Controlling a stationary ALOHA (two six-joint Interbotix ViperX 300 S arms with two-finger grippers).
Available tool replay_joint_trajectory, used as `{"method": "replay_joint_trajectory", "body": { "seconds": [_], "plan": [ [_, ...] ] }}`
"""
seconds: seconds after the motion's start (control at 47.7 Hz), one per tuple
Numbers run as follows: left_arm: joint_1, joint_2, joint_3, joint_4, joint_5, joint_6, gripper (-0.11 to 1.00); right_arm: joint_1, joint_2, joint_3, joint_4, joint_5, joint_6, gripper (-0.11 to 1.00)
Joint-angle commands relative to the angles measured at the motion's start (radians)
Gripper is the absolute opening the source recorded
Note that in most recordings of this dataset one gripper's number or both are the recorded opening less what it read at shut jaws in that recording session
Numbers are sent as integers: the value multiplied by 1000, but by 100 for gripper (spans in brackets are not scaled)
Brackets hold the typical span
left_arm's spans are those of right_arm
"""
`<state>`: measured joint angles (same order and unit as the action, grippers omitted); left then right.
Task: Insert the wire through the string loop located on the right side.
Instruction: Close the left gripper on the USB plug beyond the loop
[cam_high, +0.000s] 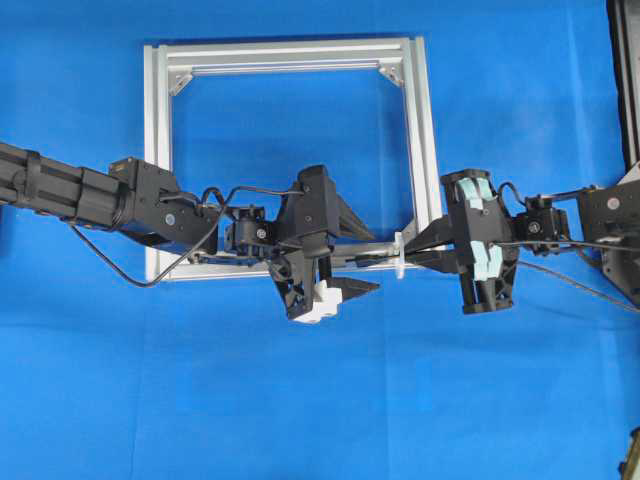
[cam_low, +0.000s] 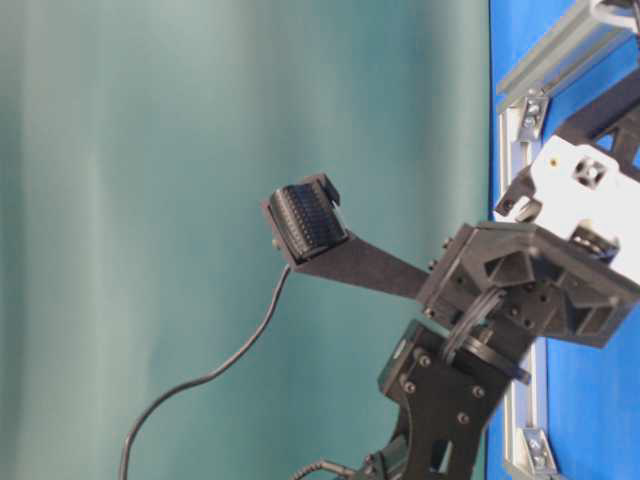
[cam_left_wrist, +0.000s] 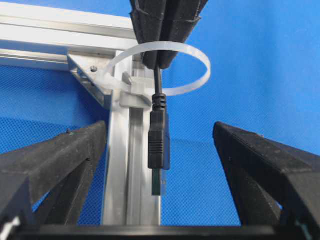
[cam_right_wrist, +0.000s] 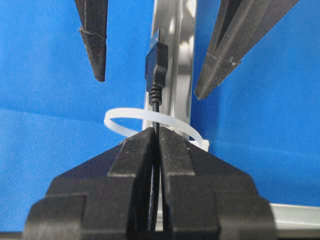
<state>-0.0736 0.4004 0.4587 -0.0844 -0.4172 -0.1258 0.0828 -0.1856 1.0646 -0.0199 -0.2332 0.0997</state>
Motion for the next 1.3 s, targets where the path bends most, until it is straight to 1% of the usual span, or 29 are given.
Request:
{"method": "replay_joint_trajectory", "body": {
  "seconds": [0.0, 0.21, 0.293, 0.335, 0.44, 0.545, 0.587, 0.964, 1.006, 1.069, 1.11, 1.194, 1.215, 1.278],
  "plan": [
    [-3, -17, -17, 3, -9, -2, 89, 2, -6, -14, -2, -5, 0, -3],
    [-5, -17, -20, 3, -9, -2, 88, 2, -6, -14, -2, -6, 0, -3],
    [-3, -17, -21, 3, -9, -2, 83, 2, -6, -12, -2, -5, 0, -3],
    [-3, -18, -23, 3, -9, -2, 76, 2, -6, -14, -2, -6, 0, -3],
    [-3, -17, -21, 3, -34, -2, 46, 2, -6, -12, -2, -8, 0, -3],
    [-5, -20, -12, 3, -77, -2, 12, 2, -5, -12, 0, -9, 0, -3],
    [-5, -21, -9, 3, -83, -2, 6, 2, -6, -12, -2, -9, 0, -3],
    [-5, -23, -3, 3, -78, -3, 6, 2, -6, -14, -2, 0, -6, -3],
    [-3, -23, -3, 3, -77, -3, 6, 2, -6, -12, -2, 2, -5, -1],
    [-5, -23, -3, 3, -74, -3, 6, 2, -5, -14, -2, 5, -2, 5],
    [-5, -23, -3, 3, -72, -3, 6, 2, -6, -14, -2, 6, 0, 12],
    [-5, -23, -3, 3, -67, -3, 6, 2, -6, -14, 0, 17, 2, 33],
    [-5, -23, -3, 3, -66, -3, 6, 2, -6, -14, 0, 20, 2, 41],
    [-5, -23, -3, 3, -63, -3, 6, 2, -6, -14, 0, 32, 2, 60]
  ]
}}
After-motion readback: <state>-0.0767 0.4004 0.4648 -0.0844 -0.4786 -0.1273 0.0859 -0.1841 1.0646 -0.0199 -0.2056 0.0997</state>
